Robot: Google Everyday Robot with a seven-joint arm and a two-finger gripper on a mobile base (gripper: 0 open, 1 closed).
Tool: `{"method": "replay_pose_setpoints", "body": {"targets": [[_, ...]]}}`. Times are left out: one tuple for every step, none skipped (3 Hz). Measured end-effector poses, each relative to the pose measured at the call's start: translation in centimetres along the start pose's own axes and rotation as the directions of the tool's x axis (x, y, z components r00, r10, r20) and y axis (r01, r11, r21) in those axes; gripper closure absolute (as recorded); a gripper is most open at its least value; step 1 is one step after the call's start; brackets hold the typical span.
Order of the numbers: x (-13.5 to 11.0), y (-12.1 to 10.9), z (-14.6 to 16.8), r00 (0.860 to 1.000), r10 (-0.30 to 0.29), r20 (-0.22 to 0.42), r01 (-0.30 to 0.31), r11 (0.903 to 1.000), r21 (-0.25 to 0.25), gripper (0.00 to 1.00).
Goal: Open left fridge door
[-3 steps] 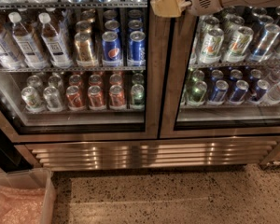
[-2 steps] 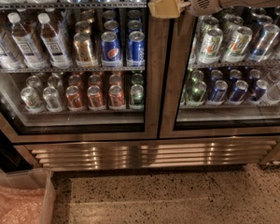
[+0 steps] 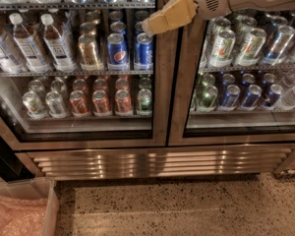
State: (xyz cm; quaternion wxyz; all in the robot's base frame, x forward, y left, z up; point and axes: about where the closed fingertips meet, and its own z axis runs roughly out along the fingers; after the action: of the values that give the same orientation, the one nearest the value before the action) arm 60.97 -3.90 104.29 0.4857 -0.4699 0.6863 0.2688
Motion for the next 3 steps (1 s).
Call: {"method": "replay_pose_setpoints", "body": {"targets": [[0.0, 0.0, 0.0, 1.0, 0.0, 0.0, 0.0, 1.0, 0.0, 0.0], [0.1, 0.4, -0.3, 1.0, 0.0, 0.0, 0.0, 1.0, 0.0, 0.18], [-0.2, 1.8, 1.4, 1.0, 0.023, 0.01, -0.022, 0.9973, -0.071, 0.41]]}}
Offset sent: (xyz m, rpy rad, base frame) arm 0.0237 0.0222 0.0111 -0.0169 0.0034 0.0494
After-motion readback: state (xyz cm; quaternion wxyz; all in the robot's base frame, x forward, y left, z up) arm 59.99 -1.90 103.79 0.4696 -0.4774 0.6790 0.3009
